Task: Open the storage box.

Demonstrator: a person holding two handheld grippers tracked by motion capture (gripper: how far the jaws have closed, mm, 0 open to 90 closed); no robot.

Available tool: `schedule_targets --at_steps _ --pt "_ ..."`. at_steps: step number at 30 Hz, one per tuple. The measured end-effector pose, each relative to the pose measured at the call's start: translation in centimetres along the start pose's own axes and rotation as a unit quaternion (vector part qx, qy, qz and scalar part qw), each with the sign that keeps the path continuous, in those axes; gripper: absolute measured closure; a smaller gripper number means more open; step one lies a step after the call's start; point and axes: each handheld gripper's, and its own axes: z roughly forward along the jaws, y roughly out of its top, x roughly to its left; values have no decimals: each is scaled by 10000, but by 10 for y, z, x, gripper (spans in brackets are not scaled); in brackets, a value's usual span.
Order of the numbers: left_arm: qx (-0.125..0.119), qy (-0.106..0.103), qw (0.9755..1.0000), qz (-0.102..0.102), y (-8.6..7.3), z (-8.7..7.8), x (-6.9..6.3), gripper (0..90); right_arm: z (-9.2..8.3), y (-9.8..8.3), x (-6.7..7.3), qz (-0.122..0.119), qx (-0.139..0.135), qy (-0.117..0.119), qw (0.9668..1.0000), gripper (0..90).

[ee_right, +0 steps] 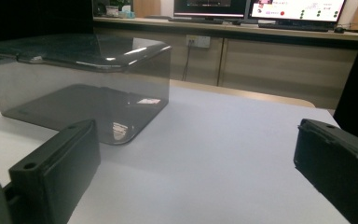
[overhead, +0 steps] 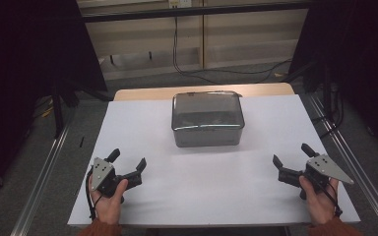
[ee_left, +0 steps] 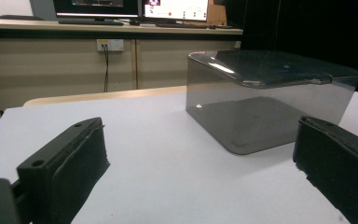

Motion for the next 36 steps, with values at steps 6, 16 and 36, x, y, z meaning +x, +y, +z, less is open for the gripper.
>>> schedule_targets --at_steps 6,16,36 --pt "6 36 10000 -78 -1 4 0 31 3 -1 0 -10 0 10 10000 6" --pt "93 -82 9998 -150 -2 3 -4 29 16 -1 12 -86 134 372 9992 0" --pt "180 -145 9997 -77 -4 6 -10 30 34 12 35 -178 57 777 9968 0"
